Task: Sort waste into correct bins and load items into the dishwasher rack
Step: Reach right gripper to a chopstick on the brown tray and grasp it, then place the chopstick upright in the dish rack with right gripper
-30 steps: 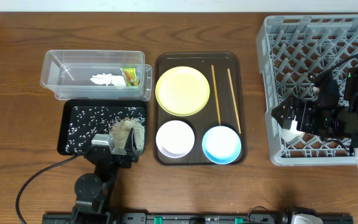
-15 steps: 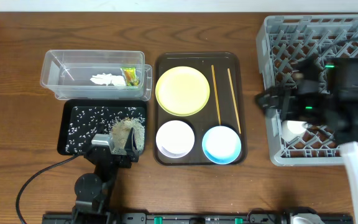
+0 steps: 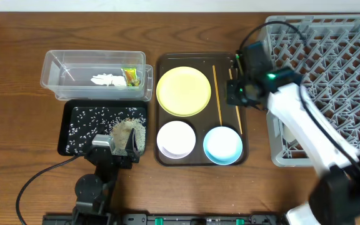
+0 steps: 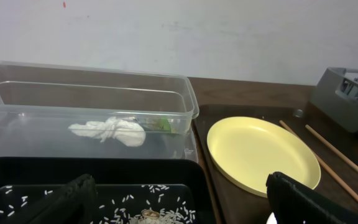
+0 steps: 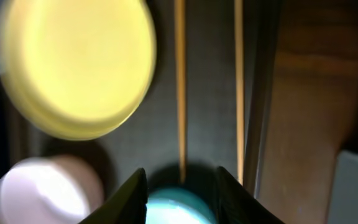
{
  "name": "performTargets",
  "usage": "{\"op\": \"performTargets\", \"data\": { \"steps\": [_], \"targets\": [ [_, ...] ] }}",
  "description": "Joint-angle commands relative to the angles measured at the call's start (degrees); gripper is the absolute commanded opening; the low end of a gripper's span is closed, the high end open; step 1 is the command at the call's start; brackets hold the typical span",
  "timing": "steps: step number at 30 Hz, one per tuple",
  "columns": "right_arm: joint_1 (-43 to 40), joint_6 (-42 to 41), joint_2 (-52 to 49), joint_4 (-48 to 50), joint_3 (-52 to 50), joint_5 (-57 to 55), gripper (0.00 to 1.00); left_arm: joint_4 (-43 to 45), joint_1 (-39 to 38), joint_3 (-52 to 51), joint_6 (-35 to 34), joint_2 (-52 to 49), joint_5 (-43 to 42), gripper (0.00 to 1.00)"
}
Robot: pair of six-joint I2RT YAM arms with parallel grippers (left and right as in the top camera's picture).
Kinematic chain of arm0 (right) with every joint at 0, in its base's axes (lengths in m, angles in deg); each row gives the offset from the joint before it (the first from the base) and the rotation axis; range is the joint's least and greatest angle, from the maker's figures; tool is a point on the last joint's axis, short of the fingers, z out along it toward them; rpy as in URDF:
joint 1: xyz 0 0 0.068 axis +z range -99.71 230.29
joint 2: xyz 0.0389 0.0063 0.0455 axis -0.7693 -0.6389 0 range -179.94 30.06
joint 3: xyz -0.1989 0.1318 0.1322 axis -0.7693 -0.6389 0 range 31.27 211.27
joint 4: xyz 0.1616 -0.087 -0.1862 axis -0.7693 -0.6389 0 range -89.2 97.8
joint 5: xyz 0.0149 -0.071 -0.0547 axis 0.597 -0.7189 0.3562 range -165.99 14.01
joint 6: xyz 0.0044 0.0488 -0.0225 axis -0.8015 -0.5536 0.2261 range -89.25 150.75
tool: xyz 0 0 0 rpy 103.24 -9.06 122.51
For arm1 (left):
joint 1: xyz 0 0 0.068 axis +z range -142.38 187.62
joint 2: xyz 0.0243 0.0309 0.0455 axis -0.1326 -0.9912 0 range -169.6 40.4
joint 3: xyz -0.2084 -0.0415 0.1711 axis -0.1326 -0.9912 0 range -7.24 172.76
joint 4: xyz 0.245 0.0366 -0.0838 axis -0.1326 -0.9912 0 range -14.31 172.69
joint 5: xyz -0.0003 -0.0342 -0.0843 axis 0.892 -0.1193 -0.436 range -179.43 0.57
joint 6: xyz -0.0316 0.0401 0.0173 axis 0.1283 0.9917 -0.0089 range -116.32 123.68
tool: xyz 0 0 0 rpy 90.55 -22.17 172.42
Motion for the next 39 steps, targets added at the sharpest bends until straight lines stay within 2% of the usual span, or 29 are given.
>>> {"op": "performTargets", "data": {
  "steps": [1,9,11,13,15,17,25,32,39],
  "targets": [
    [0.66,-3.41,-6.51,2.4,0.68,-2.4,0.33,-0.87,0.22,-1.6,0.31,0.46,0.46,0.89],
    [3.41,-1.22,-19.26,7.52,0.68,-0.15,0.38,-0.87,0.22,-1.6,0.31,0.46,0.46,0.89],
    [3.93,-1.25,-20.96,8.26,0.68,-0.44,0.3,-0.87,0.22,-1.6,0.31,0.46,0.46,0.89],
    [4.0,-1.86,-21.51,8.17,0.68,-1.9,0.16,-0.87,0.22,-1.6,0.31,0.46,0.46,0.89],
    [3.72,-1.9,-21.24,8.17,0.7,-3.91,0.07,-0.87,0.22,-1.6,0.31,0.46,0.46,0.9],
    [3.21,-1.92,-20.33,8.2,1.01,-5.53,0.01,-0.87,0.22,-1.6,0.31,0.46,0.46,0.9],
    [-1.29,-1.49,-7.76,6.69,2.19,-6.1,0.01,-0.87,0.22,-1.6,0.31,0.46,0.46,0.9],
    [-7.82,6.45,6.19,0.9,2.19,-6.01,0.01,-0.87,0.22,-1.6,0.31,0.46,0.46,0.89],
    [-17.29,14.05,9.14,-1.88,2.16,-6.54,0.01,-0.87,0.22,-1.6,0.31,0.46,0.46,0.9]
  ]
}}
